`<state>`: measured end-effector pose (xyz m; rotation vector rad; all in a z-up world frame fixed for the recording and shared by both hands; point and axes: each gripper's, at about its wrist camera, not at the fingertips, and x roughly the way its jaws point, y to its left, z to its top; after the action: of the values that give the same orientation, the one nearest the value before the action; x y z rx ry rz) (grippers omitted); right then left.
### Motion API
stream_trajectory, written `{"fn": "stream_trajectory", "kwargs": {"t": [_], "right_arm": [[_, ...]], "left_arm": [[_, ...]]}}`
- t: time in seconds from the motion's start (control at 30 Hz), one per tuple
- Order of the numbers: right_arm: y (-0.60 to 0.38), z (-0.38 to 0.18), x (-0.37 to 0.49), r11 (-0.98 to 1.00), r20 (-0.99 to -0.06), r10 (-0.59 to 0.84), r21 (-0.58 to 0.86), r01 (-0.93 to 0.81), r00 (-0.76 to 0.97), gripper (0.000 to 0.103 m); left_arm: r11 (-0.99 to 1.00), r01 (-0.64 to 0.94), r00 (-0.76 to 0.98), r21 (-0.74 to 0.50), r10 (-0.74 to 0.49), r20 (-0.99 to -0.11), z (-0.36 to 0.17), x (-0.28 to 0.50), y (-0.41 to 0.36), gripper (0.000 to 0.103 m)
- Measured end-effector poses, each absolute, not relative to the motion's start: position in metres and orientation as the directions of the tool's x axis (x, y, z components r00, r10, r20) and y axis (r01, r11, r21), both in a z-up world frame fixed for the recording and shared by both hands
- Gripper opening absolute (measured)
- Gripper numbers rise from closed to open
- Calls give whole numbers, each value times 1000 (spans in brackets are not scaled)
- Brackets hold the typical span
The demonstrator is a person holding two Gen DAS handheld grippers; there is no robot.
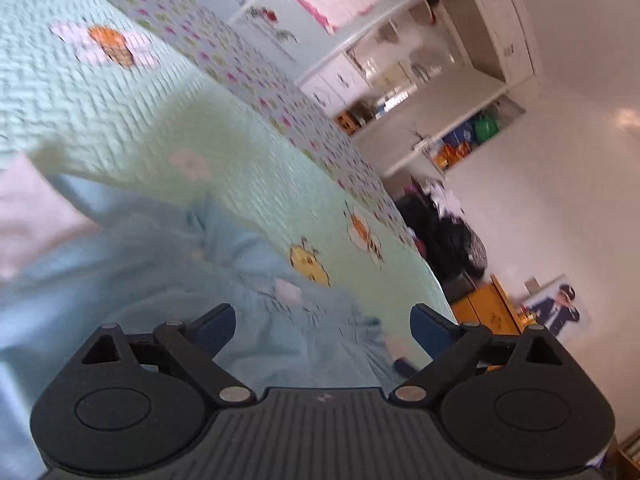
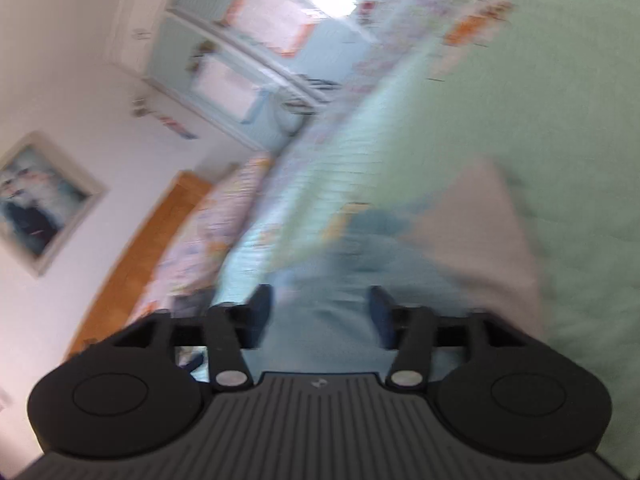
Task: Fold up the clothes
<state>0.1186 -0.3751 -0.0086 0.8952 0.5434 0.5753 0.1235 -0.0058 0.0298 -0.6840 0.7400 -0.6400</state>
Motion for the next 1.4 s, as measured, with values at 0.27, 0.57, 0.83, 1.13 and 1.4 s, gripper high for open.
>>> {"fn": "stream_trajectory", "kwargs": {"t": [0.27,0.57,0.83,1.13,1.4], "right_arm": [[-349,-49,204,606,-438,704,781,-151,559,0],[-373,-47,194,700,-491,596,706,-111,635,0],[-380,-31,183,666,-443,626,732,-144,641,37],[-366,-35,189,604,-373,691,769,-211,619,59],[-370,-38,195,650,-417,645,739,-174,640,22]], "left_arm": [[677,214,596,-704,-661,-455,-11,179,25,55],[765,195,649,-613,-570,-504,-10,166,42,1],[706,180,668,-685,-599,-442,37,156,62,90],[781,180,586,-598,-573,-573,23,198,30,91],[819,110,654,-564,-487,-579,42,169,74,88]]}}
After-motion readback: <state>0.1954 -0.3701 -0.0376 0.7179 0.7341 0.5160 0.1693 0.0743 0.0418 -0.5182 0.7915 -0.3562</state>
